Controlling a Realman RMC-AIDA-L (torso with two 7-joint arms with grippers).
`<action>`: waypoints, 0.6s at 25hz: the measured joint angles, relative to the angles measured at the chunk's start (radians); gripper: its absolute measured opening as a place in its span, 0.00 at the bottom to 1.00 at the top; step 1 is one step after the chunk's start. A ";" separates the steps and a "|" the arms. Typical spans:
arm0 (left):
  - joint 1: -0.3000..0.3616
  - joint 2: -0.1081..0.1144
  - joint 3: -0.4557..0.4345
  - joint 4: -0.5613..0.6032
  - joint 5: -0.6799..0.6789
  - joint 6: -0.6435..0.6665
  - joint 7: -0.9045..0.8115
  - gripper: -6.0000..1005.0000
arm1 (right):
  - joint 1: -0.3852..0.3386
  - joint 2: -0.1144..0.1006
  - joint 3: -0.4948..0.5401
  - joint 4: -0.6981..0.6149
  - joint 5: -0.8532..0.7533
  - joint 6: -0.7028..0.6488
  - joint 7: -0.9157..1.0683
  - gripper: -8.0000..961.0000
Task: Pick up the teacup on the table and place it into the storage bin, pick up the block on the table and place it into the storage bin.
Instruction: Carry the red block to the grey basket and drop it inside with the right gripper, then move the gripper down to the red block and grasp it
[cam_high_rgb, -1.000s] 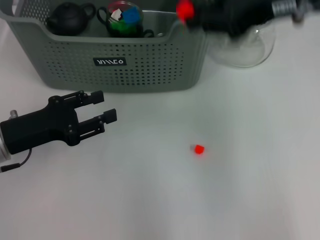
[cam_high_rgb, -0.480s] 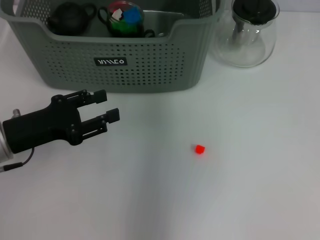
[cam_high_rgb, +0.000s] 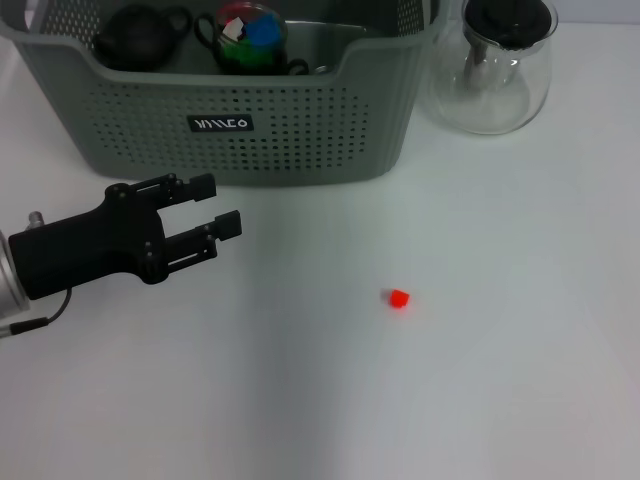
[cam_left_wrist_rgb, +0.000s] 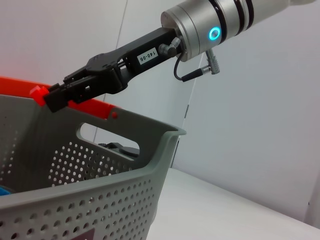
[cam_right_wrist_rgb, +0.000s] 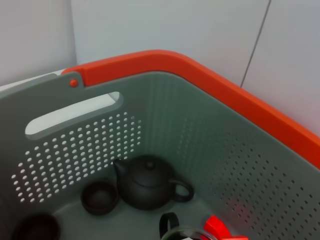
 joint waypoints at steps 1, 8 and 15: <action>-0.003 0.003 0.000 -0.005 0.000 -0.002 0.001 0.65 | 0.001 0.000 0.000 0.000 0.008 -0.001 -0.018 0.21; -0.001 0.003 0.000 -0.007 0.000 -0.010 0.003 0.65 | -0.009 0.002 -0.009 -0.044 0.014 -0.028 -0.038 0.31; 0.000 0.003 0.000 -0.007 0.000 -0.010 0.003 0.65 | -0.237 0.001 0.006 -0.459 0.189 -0.196 -0.073 0.61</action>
